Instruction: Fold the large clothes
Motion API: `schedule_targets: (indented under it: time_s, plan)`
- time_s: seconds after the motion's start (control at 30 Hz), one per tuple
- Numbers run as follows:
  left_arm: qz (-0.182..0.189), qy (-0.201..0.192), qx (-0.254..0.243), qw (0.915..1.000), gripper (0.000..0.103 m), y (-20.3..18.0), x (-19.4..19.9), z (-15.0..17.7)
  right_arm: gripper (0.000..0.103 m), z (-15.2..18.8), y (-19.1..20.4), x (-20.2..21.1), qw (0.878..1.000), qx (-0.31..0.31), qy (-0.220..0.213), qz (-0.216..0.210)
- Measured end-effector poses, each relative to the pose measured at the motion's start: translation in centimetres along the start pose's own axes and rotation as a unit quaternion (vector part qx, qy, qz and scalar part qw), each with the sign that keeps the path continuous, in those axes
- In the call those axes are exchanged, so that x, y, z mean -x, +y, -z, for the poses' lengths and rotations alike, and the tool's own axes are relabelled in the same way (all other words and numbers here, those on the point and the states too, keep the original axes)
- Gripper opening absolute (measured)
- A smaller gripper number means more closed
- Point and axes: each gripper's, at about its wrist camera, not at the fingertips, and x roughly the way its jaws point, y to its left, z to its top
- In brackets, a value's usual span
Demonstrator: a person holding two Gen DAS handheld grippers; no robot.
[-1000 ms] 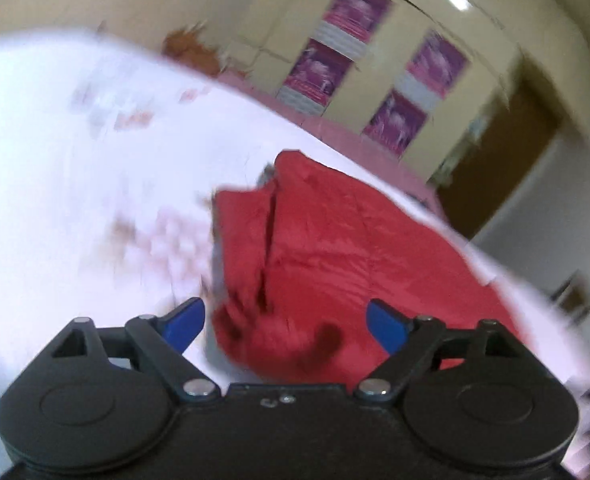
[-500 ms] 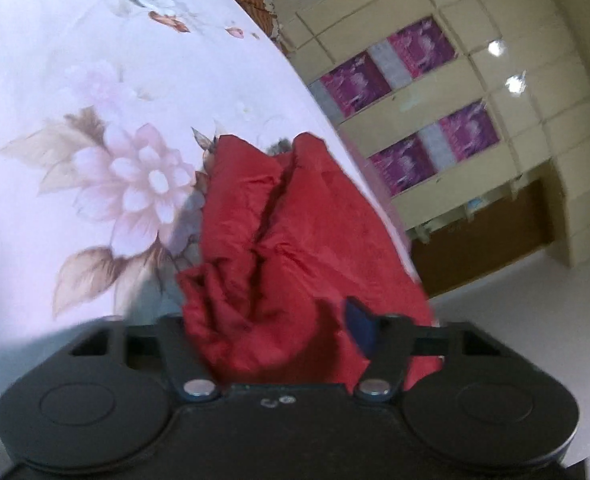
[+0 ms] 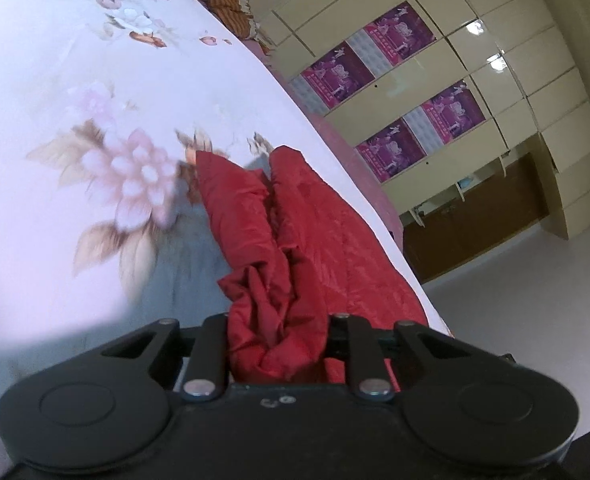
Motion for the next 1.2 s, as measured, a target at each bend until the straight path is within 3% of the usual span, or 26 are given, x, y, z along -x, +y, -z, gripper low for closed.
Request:
schedule_targets:
  time_s: [0.33,0.63,0.83,1.03,1.13,1.2]
  plan:
    - [-0.001,0.009,0.009,0.9999,0.019,0.6,6.3,6.0,0.013,3.7,-4.5,8.1,1.0,-0.002,0.01,-0.001]
    - [-0.013,0.008,0.004,0.9999,0.019,1.5,10.4,9.5,0.013,6.5,-7.1,12.8,1.0,-0.01,0.019,-0.013]
    - [-0.018,0.004,0.008,0.9998,0.019,2.2,12.0,11.1,0.014,6.9,-7.5,14.1,1.0,-0.003,0.025,-0.017]
    - [-0.027,0.012,0.019,0.9994,0.021,3.2,11.1,11.1,0.014,6.4,-8.3,13.0,0.999,-0.008,0.041,-0.012]
    - [-0.031,0.014,0.004,0.9994,0.031,2.9,10.3,11.3,0.014,6.7,-9.0,11.9,0.998,-0.014,0.054,-0.001]
    - [-0.013,0.004,0.008,0.9999,0.039,3.4,10.4,11.7,0.016,6.8,-9.7,11.6,0.998,-0.022,0.059,-0.006]
